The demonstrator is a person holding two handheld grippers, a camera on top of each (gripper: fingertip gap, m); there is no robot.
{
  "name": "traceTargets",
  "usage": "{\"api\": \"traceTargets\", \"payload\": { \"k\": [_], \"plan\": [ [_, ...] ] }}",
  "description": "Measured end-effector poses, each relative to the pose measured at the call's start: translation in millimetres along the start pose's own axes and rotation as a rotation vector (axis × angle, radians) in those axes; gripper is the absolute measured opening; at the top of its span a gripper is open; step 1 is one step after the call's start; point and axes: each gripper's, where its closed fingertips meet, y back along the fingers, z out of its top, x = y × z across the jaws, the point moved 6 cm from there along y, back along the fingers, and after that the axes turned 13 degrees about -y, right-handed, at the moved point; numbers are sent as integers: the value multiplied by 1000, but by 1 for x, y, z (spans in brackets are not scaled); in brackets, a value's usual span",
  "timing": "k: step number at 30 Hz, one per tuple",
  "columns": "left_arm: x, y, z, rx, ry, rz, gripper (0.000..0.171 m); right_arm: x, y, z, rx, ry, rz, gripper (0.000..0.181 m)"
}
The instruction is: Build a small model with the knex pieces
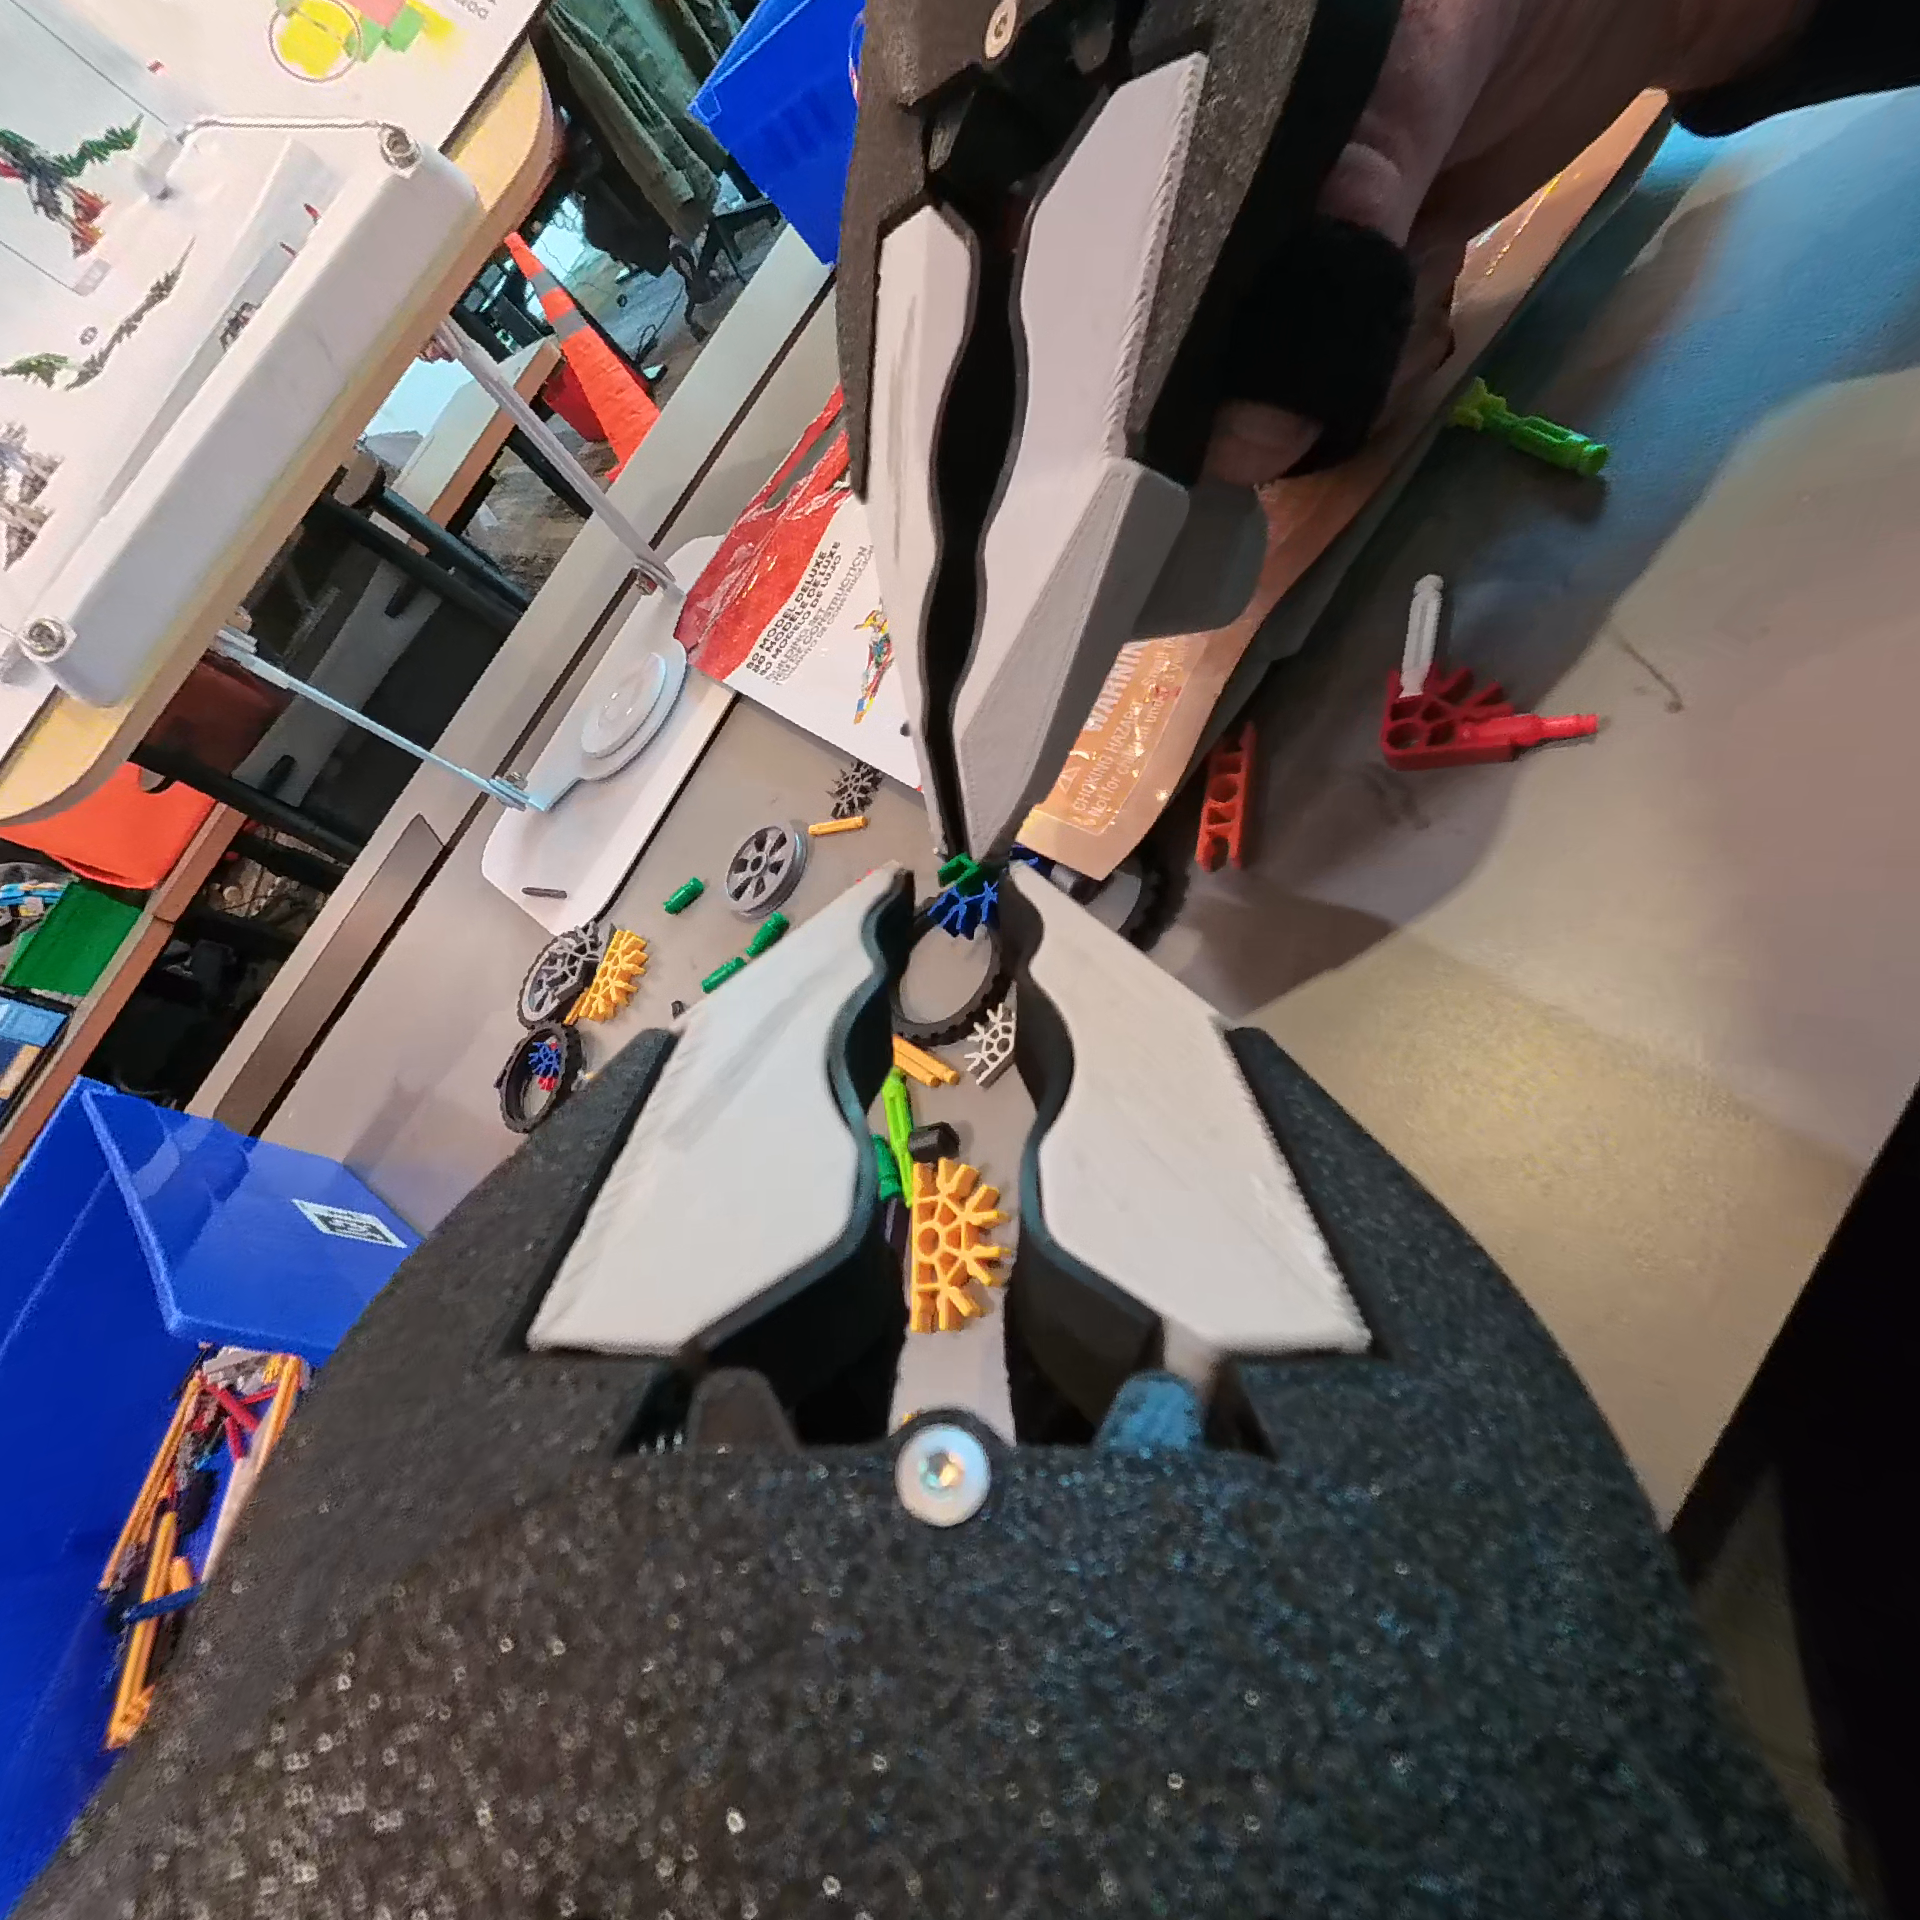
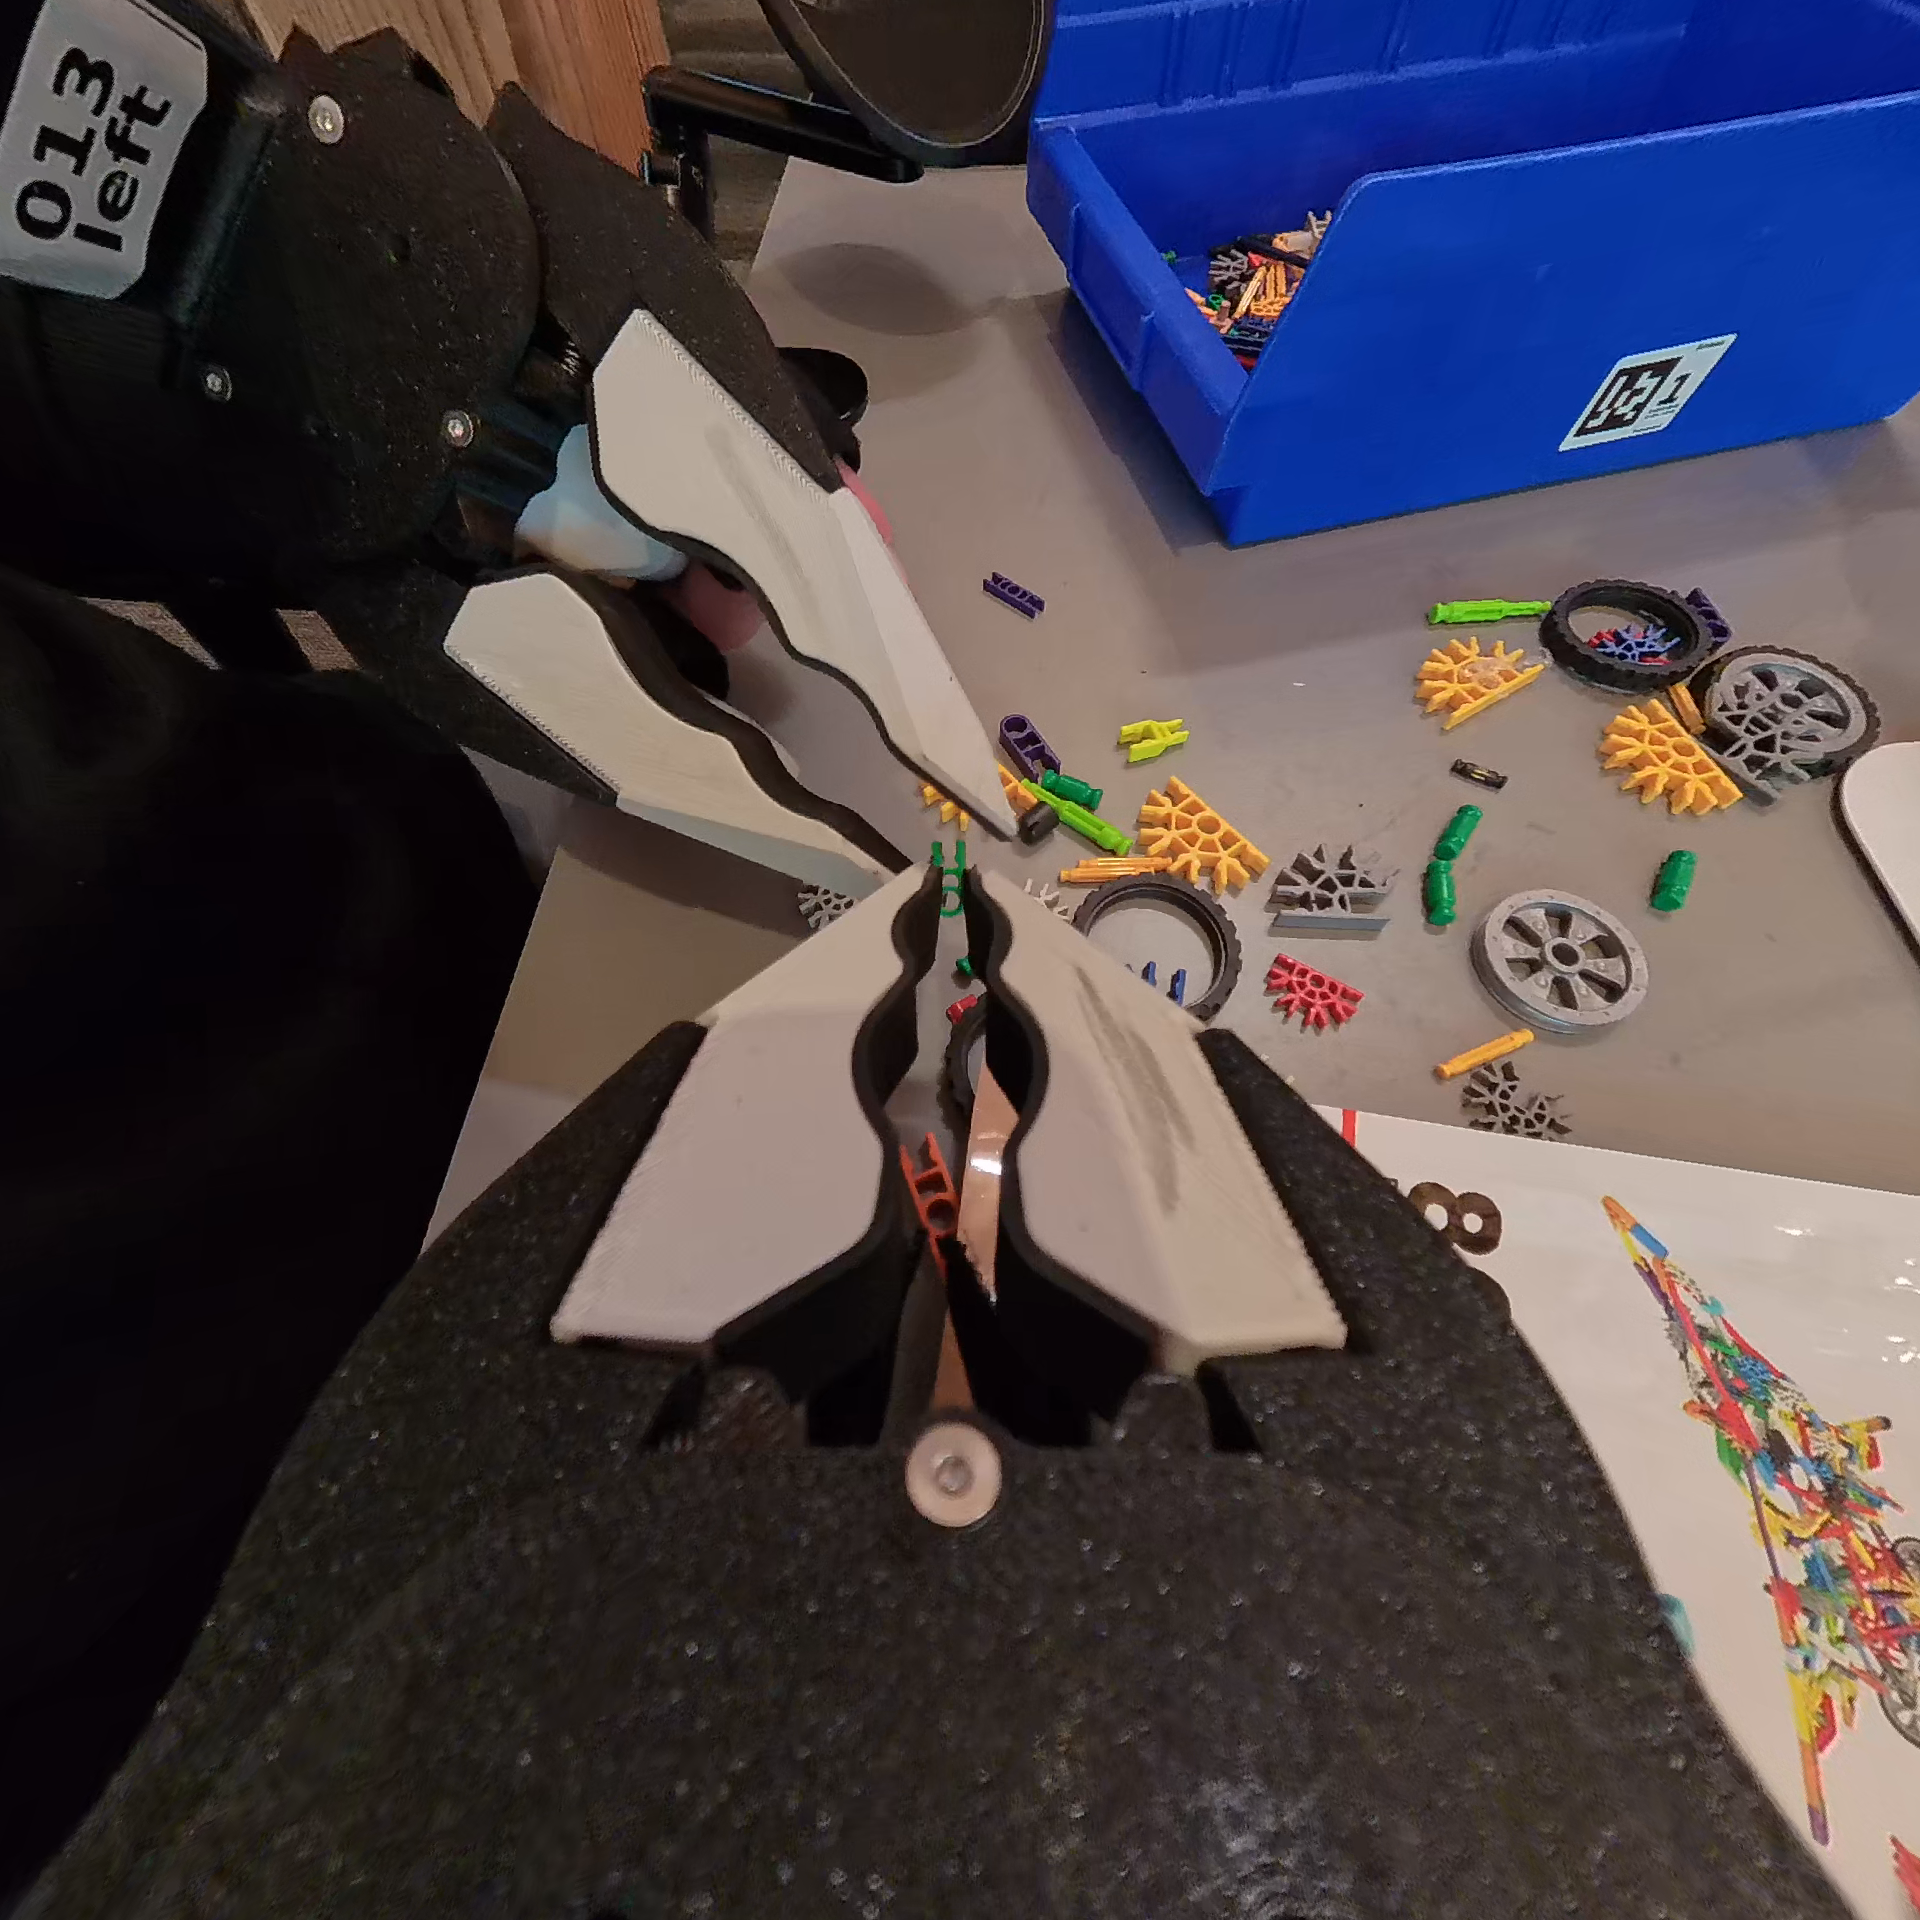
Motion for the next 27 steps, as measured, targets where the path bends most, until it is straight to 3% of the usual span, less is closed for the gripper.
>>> {"api": "traceTargets", "payload": {
  "k": [27],
  "plan": [
    [-2,-1,2,-1,-44,26,10,-1,1,2,-10,-11,-10,3]
  ]
}}
